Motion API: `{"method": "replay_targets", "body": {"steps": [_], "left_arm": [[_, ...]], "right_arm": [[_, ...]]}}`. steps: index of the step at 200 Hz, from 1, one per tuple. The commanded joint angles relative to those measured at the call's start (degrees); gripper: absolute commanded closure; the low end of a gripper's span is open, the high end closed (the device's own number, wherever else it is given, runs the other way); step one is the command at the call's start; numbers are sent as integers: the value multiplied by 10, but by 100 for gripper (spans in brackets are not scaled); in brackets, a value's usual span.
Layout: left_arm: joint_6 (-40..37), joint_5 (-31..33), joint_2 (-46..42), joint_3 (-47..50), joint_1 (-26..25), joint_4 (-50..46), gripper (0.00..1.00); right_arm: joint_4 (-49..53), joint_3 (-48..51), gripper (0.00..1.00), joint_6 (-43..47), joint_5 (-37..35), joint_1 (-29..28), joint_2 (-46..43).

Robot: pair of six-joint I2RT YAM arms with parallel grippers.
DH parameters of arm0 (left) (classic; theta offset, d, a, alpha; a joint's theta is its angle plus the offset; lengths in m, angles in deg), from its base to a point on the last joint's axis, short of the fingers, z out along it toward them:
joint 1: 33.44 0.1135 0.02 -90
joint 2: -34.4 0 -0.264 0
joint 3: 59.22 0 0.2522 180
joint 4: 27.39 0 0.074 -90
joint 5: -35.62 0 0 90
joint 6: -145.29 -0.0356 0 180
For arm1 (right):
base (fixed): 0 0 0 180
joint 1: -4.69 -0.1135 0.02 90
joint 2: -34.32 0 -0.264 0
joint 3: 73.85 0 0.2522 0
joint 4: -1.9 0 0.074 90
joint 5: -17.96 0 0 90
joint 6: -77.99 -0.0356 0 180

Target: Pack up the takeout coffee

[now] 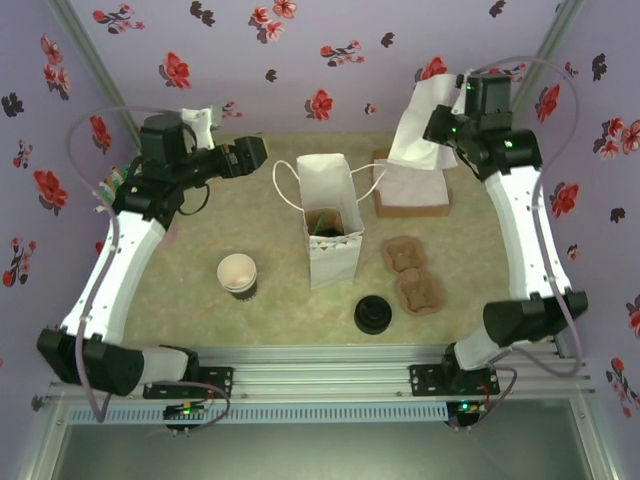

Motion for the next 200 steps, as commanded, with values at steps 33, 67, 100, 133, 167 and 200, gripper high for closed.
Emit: {"method": "replay_targets", "body": {"steps": [33, 67, 100, 133, 167, 200], "left_arm": [[4, 17, -112, 26, -21, -17, 1], [11, 17, -161, 27, -34, -22, 1], [12, 16, -181, 23, -39, -31, 1], [14, 16, -186, 22, -41, -37, 3], [11, 16, -180, 24, -42, -39, 7], [12, 16, -164, 27, -44, -41, 12]], "right_arm": [[-86, 53, 100, -85, 153, -31, -111], [-159, 76, 100, -158, 229, -88, -119], [-198, 66, 100, -192, 244, -169, -79], [-226, 51, 100, -220, 256, -229, -27], [-238, 81, 100, -246, 271, -240, 0], [-211, 119, 100, -236, 267, -237, 2]]}}
